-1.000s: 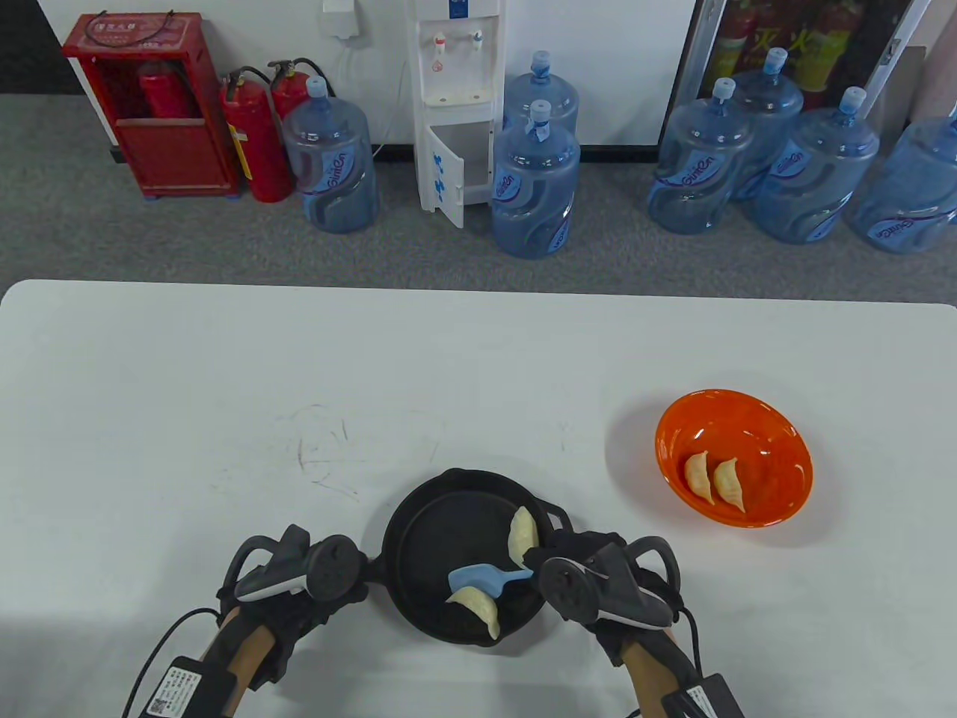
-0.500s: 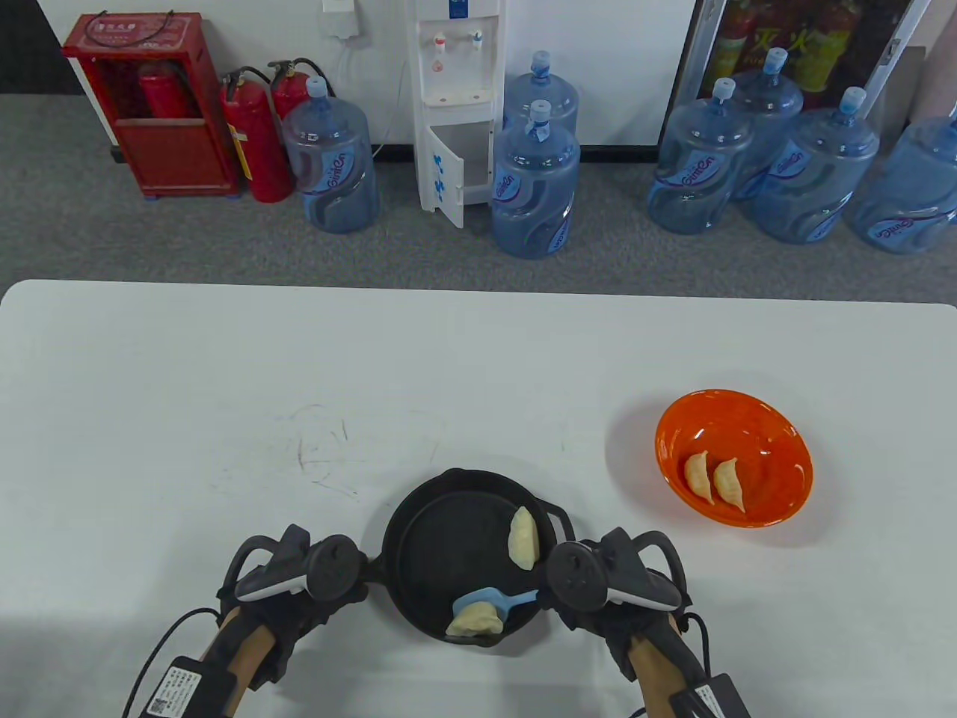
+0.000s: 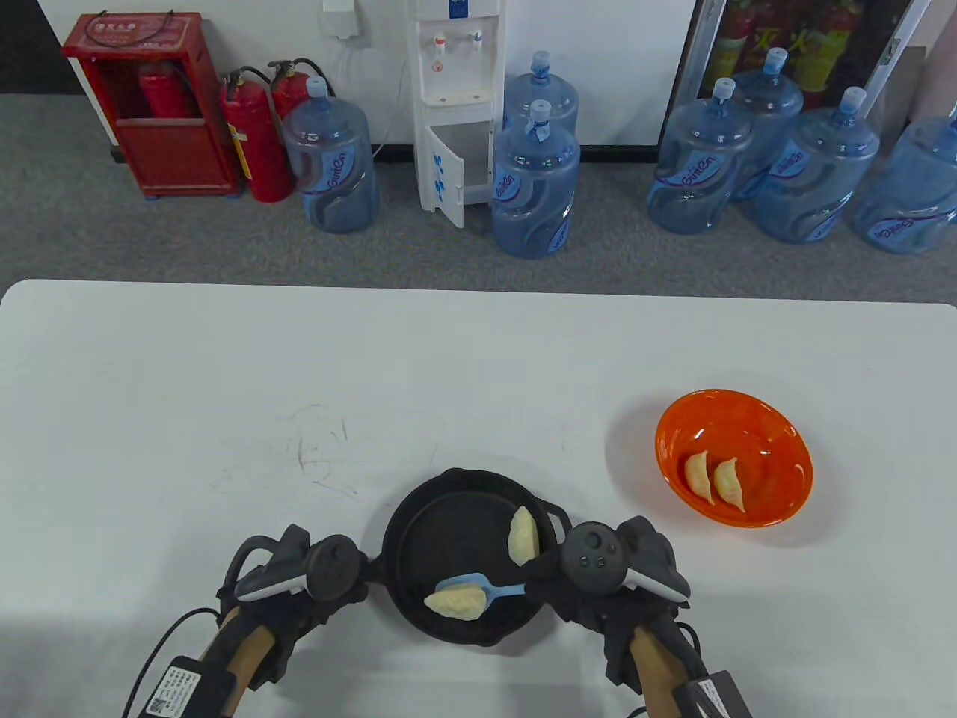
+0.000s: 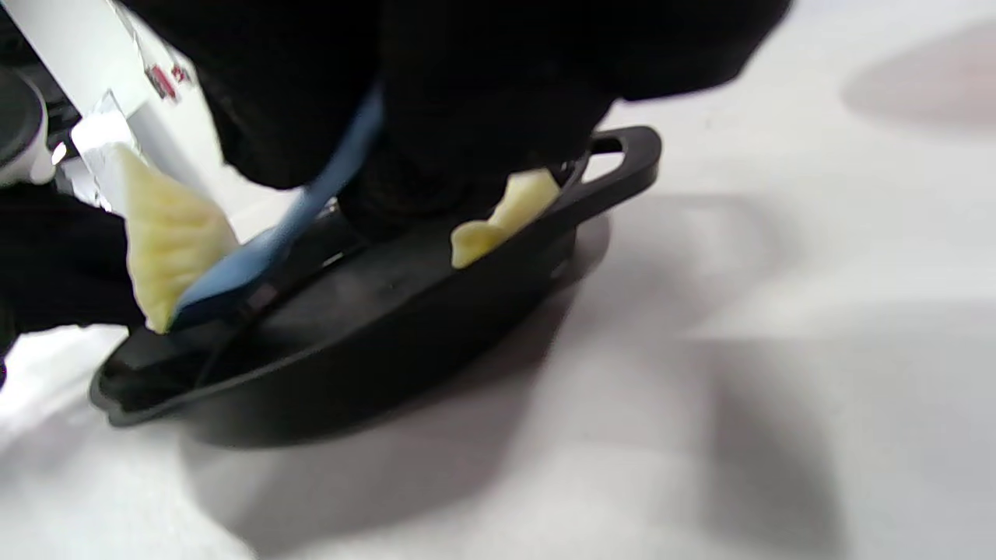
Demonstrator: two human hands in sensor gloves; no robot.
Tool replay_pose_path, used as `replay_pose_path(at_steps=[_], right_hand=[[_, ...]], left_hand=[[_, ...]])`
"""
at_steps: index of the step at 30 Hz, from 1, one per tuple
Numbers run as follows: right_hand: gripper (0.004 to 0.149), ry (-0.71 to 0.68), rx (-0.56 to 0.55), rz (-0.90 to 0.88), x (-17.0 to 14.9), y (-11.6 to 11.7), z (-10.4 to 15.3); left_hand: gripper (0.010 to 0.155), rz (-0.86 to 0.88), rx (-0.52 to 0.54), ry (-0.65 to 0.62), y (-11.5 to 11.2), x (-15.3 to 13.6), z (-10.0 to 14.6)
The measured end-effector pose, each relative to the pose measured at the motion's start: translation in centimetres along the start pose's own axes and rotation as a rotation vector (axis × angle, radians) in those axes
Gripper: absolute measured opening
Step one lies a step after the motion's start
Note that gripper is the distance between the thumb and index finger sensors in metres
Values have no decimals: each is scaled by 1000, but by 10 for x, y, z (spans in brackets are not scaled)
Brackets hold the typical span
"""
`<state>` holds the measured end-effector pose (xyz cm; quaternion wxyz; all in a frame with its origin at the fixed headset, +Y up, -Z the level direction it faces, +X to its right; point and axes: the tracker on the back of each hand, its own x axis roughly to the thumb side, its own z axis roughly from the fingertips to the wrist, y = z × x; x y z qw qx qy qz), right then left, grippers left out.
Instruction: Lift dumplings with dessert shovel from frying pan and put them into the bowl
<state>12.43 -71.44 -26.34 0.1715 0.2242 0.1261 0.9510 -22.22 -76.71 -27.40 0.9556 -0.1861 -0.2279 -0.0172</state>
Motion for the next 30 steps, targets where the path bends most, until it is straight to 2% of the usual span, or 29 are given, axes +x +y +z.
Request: replay_pose_path(at_steps=[10,21,30], right_hand=[[41,129,-153,-67,-12,-12,7],[40,257,-332,-129,-35,-34,26],[40,396,-431,-168,-58,-47,41]], left_hand=[[53,0,1,0,0,0,0],[53,1,2,2,0,0,1],[53,1,2,2,0,0,1]])
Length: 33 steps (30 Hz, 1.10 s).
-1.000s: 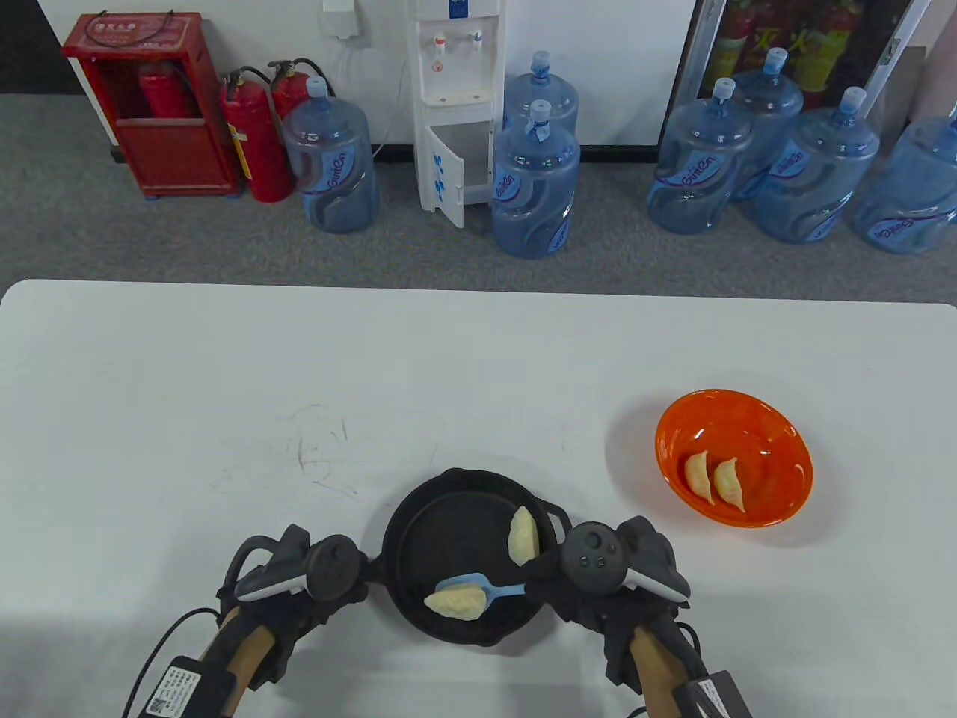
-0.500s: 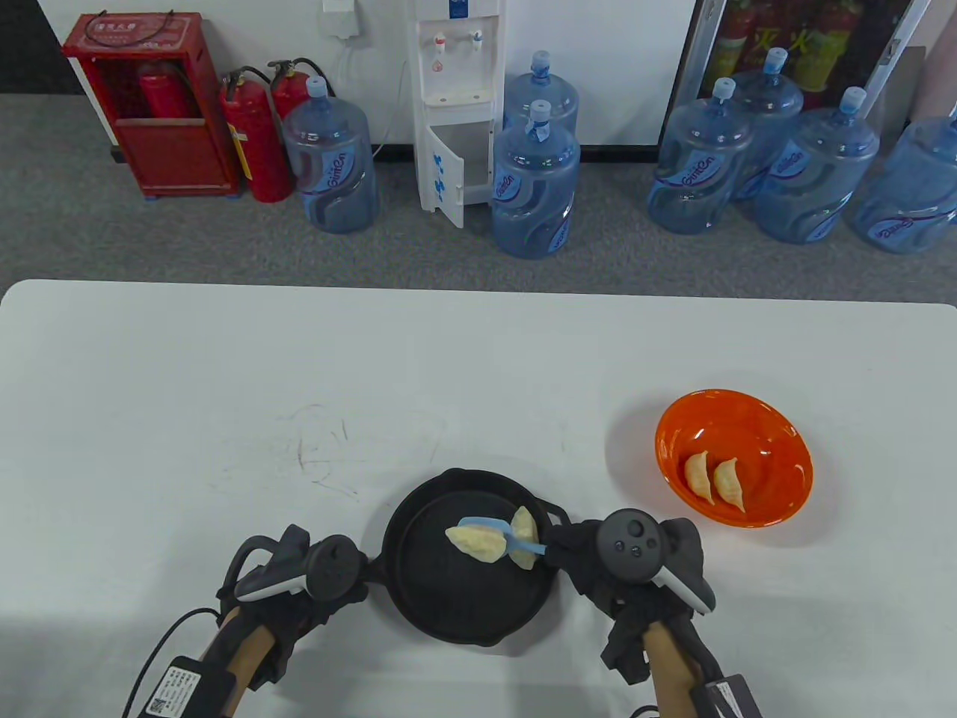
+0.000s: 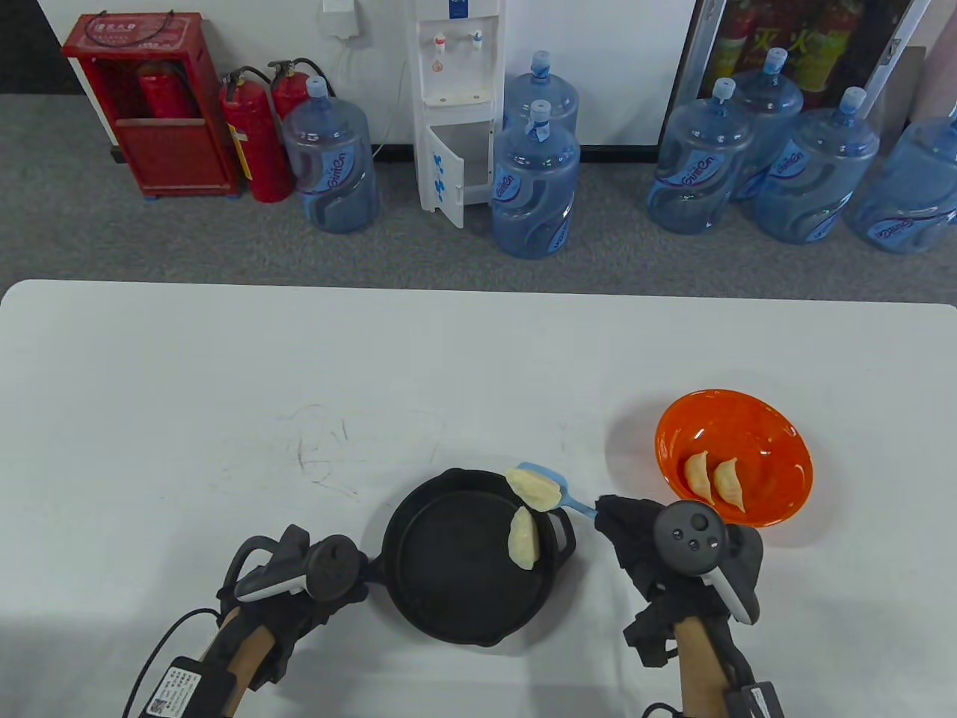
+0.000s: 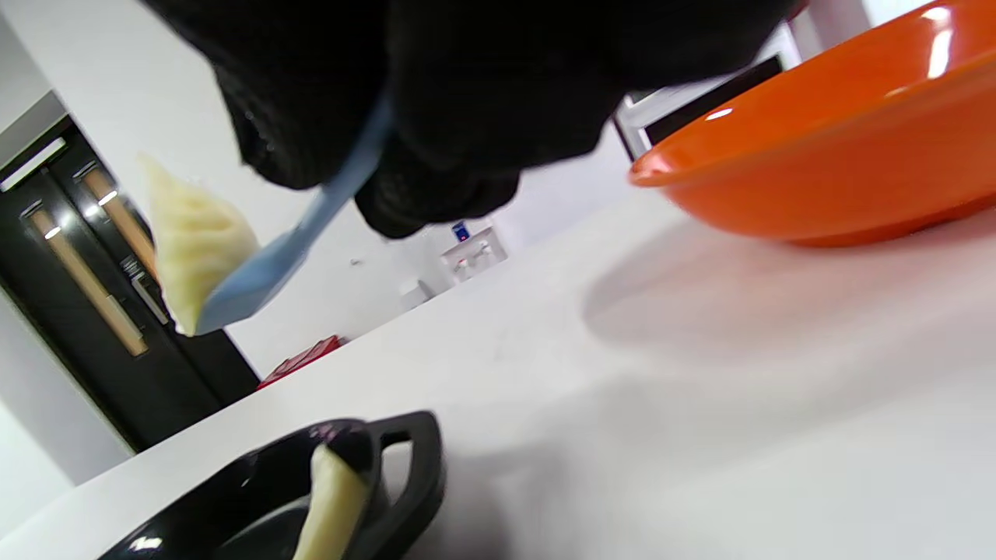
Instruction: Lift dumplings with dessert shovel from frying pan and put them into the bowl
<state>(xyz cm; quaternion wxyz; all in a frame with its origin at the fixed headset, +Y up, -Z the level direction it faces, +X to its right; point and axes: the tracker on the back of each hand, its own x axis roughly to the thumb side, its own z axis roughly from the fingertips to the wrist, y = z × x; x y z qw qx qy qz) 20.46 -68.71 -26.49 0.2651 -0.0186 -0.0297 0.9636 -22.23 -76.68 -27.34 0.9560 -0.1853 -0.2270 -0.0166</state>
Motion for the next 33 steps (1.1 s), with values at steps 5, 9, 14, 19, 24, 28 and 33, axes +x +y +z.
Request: replay_pose_path(at_steps=[5,9,14,19,24,28,33], right_hand=[[40,86,-70,-35,-17,-13,0],[40,142,-104,-49,-31,-18,0],[40,196,-138,-80,-44,-26,1],[40,258,-188,-102,-56,-34,3],[40,357,-270,-103,-73,-40,7],[41,423,-292,-100,-87,-41,7],[41,484,-327,-102,-101,-44,9]], left_hand=[[53,0,0,0,0,0,0],[53,0,0,-1,0,0,0],[53,0,0,-1,0,0,0],[53,0,0,-1,0,0,0],[53,0,0,-1,0,0,0],[53,0,0,-1,0,0,0],[53,3,0,-1,0,0,0]])
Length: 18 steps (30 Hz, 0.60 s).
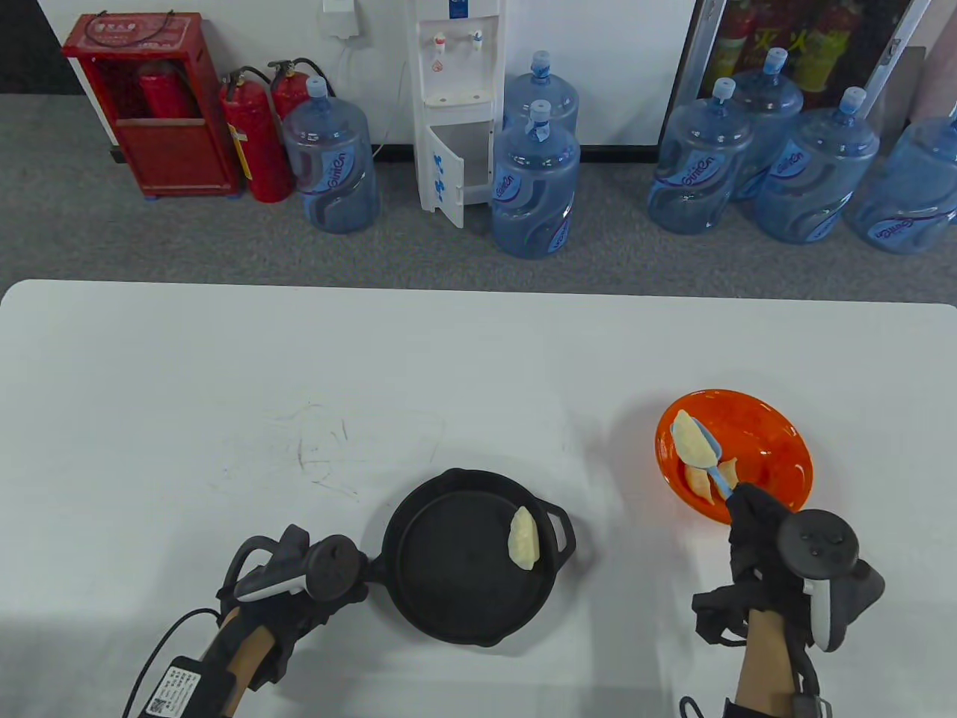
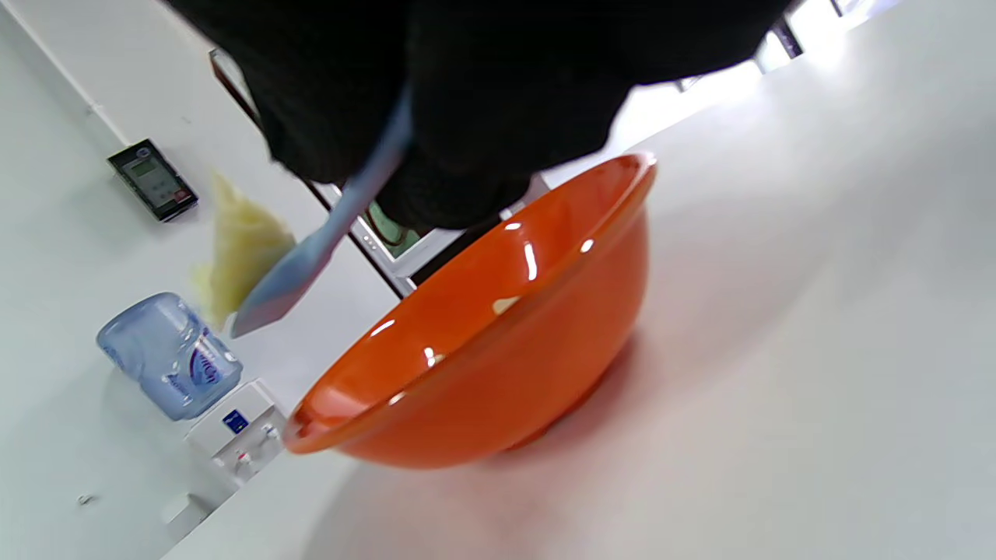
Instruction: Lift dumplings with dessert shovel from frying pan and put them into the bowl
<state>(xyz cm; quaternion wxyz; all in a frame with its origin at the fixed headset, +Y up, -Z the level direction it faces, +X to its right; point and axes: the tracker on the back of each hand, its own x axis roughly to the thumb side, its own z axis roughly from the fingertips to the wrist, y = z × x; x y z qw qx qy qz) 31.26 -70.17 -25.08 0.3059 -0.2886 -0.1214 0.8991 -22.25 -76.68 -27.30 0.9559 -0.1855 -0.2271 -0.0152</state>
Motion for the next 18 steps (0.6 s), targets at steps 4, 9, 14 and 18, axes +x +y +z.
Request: replay_pose_path(at_steps=[4,9,14,18], right_hand=[[41,43,-27,19,-7,-4,-3],[41,103,-56,35,-17,-6,-5],[41,147,-91,84,-24,-7,-7],[40,161,-105,133,-26,-7,-8]], left_hand=[[53,-1,0,0,0,0,0],[53,-2,-1,1,0,0,0],[53,-2,-1,2,0,0,-1],[53,-2,-1,2,0,0,-1]])
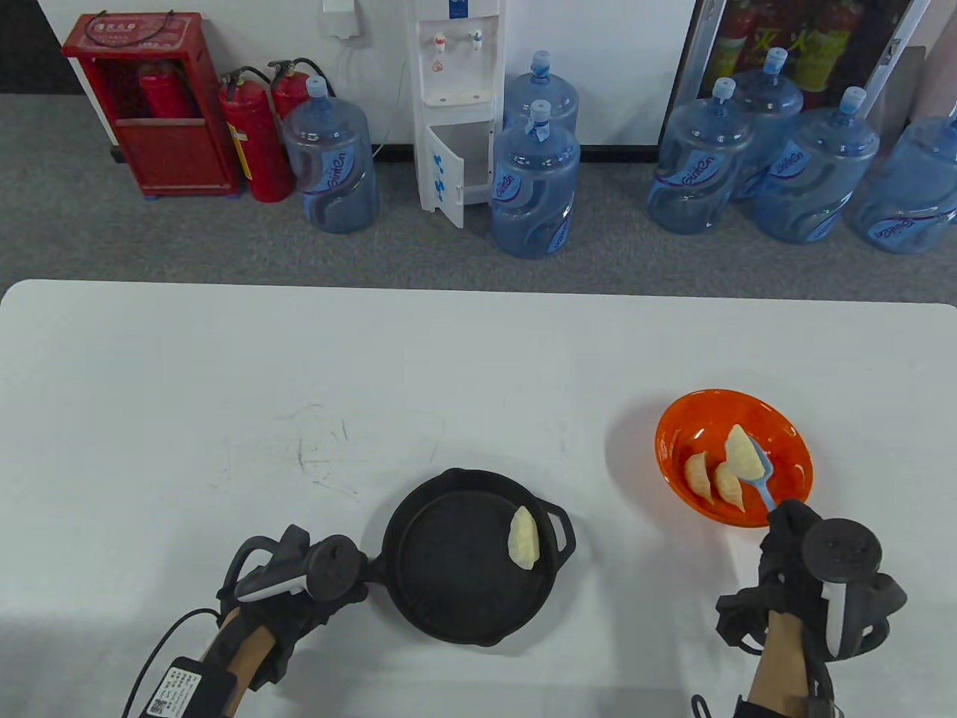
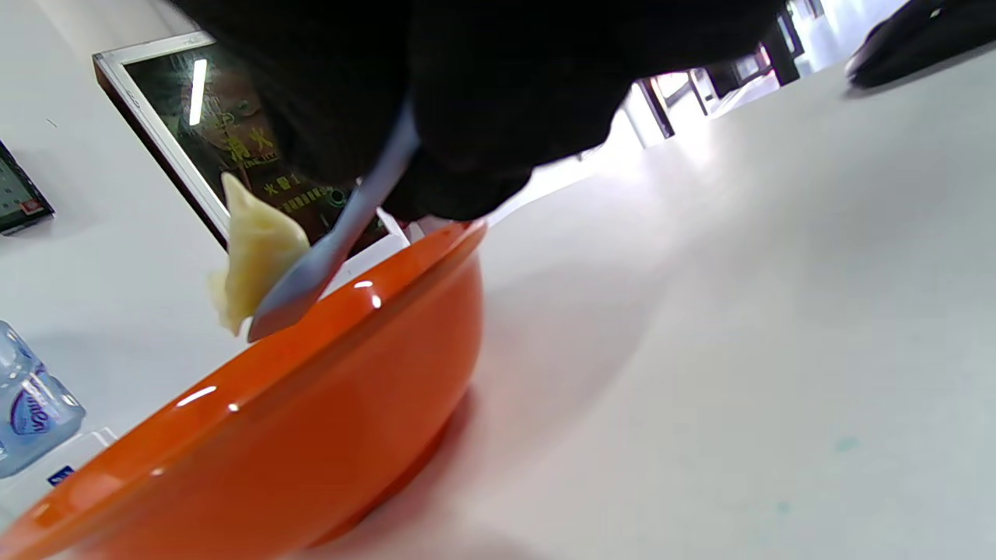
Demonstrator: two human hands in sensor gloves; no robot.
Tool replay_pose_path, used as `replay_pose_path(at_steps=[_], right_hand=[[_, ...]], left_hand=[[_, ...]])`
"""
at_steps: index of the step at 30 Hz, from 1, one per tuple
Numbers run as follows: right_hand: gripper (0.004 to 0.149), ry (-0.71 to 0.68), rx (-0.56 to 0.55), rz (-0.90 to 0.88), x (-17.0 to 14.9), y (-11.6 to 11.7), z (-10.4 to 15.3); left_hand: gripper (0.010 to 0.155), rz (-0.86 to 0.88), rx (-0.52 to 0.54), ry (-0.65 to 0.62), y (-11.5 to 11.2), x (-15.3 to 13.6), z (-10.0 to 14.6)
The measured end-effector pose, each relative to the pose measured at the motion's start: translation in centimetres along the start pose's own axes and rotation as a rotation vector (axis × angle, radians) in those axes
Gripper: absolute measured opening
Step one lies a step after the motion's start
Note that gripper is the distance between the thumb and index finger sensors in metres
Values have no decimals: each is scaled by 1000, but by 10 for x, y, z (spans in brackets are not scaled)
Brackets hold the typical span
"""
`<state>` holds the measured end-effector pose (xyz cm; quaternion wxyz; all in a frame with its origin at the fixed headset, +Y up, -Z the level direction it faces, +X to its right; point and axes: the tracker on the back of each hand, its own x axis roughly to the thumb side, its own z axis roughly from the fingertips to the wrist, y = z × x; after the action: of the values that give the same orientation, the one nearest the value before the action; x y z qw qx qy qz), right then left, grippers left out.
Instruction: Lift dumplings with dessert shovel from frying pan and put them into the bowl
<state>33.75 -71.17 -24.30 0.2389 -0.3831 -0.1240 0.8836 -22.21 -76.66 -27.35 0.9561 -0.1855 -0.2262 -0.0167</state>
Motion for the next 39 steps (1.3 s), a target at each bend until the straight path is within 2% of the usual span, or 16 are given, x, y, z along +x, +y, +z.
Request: replay_pose_path(at_steps=[12,32,39], right_hand=[[40,25,-30,100,-6,0,-5],[38,-131,-185,489,22,6,7],[38,-125,-214,508,24,5,9]], left_hand=[[53,-1,0,1,0,0,0],[53,-1,0,2,0,0,0],[53,-2,0,2,0,0,0]])
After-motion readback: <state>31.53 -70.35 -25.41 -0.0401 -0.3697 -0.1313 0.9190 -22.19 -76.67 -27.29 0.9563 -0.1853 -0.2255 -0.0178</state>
